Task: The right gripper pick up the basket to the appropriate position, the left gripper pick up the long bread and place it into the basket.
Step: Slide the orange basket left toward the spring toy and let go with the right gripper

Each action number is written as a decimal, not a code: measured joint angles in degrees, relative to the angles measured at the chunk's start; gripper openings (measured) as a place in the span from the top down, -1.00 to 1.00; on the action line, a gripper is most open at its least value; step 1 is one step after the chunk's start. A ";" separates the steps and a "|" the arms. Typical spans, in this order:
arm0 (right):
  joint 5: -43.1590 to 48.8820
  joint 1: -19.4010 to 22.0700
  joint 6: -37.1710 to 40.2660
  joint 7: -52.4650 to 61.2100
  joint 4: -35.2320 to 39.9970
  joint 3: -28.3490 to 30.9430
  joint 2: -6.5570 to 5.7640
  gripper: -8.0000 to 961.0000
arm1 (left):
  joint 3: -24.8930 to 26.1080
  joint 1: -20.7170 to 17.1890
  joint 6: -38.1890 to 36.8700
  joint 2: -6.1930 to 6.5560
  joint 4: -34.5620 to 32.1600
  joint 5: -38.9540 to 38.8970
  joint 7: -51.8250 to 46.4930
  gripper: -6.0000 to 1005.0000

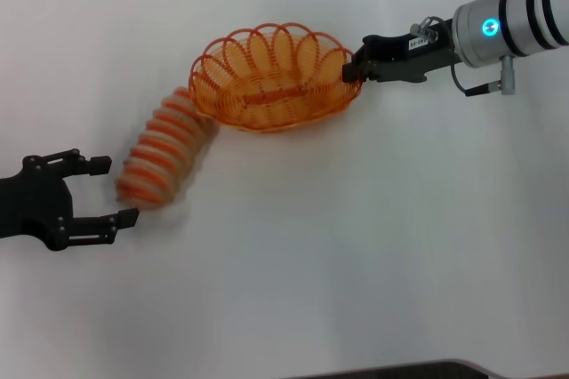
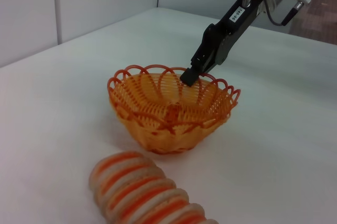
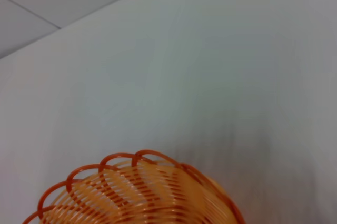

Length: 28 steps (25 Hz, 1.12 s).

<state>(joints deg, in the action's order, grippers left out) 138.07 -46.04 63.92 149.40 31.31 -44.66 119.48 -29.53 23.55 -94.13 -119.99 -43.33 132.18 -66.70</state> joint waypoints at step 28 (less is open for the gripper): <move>-8.72 5.17 2.33 -4.09 2.64 0.09 -0.30 -0.41 | 0.82 0.19 0.02 -0.11 0.20 -0.65 -0.29 -0.71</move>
<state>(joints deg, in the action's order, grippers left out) 129.35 -40.86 66.25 145.31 33.95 -44.56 119.18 -28.71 23.74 -94.11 -120.10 -43.13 131.53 -66.99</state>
